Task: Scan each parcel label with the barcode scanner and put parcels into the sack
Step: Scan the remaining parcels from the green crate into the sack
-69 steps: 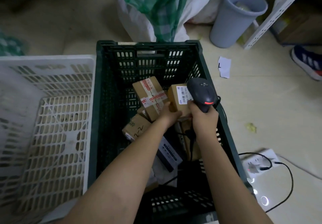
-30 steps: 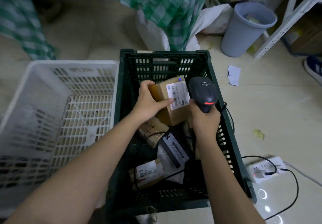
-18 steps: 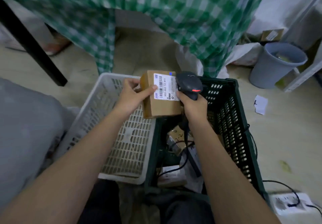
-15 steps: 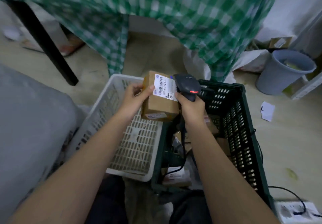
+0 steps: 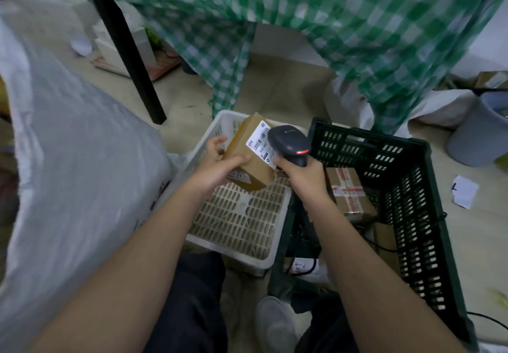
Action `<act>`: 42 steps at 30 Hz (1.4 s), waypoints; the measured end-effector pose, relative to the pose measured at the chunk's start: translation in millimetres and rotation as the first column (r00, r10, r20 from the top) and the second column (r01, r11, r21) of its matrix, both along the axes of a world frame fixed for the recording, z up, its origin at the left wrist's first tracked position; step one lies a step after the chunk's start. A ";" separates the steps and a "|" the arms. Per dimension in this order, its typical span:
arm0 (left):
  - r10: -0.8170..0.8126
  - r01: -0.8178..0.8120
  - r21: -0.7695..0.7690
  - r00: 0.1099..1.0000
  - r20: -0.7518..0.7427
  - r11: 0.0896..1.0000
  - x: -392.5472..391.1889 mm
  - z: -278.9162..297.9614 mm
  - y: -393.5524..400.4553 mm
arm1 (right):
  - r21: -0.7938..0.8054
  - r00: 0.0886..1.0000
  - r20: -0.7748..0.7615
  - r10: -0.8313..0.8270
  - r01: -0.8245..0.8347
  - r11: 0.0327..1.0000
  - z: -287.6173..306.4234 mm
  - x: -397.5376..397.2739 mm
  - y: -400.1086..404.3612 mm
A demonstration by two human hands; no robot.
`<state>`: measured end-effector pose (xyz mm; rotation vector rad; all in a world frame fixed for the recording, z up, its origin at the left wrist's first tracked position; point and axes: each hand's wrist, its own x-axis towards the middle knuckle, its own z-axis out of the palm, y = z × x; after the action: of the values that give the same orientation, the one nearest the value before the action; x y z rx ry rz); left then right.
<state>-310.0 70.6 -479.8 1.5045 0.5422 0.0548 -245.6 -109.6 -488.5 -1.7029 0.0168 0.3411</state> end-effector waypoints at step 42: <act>0.205 -0.249 0.184 0.952 0.226 0.951 -33.1 33.6 3.4 | -0.145 0.981 0.177 0.077 -0.051 0.988 47.7 -33.6 -18.4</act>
<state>-343.1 74.1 -446.2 1.6131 0.5545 0.4563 -279.3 -128.1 -440.8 -1.8719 -0.1523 0.2345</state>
